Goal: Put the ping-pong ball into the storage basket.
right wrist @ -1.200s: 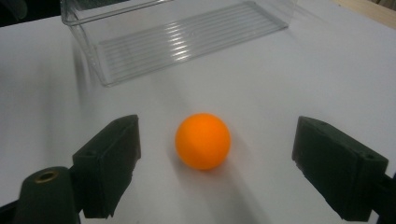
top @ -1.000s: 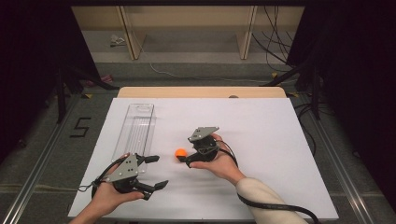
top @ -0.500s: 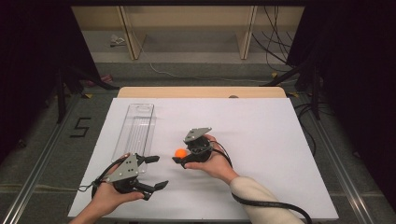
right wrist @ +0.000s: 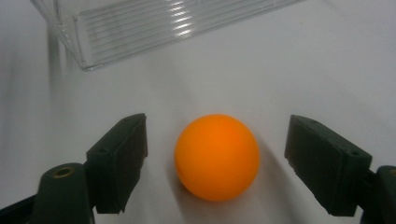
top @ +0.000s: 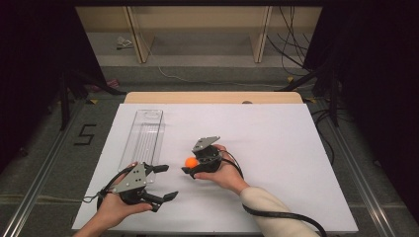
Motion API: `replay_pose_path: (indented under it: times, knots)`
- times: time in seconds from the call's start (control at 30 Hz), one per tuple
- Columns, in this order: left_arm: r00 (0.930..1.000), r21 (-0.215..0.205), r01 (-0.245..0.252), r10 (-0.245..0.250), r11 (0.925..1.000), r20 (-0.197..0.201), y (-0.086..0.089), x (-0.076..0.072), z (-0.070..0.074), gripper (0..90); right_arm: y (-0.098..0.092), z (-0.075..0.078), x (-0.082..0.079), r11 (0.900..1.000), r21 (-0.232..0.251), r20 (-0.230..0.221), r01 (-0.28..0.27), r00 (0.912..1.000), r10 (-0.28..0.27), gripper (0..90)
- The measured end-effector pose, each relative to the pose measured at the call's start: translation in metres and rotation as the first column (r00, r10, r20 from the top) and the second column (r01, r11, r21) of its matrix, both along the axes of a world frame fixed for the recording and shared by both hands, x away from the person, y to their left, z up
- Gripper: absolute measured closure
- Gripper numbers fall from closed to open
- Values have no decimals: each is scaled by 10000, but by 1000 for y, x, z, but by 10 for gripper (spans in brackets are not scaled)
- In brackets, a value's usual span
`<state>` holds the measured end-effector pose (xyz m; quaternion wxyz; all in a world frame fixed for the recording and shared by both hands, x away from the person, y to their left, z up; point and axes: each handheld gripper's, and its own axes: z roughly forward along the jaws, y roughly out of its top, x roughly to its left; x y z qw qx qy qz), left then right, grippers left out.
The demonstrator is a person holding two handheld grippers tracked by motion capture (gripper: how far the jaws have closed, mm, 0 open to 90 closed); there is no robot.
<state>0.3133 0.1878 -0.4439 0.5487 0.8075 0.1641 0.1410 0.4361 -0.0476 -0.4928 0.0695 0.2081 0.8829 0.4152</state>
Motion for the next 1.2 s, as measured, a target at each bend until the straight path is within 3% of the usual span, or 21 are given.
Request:
replay_pose_path:
  times: [0.83, 1.2]
  knots:
    - [10000, 4, 22, -22, 10000, -16, 0, 0, 0, 159, 3, -4, -1, 9995, -243, -28, -190, 9998, 189, 507]
    - [10000, 8, 38, -38, 10000, -24, 0, 0, 0, 159, 2, 0, -2, 9998, -88, 67, -187, 9998, 188, 511]
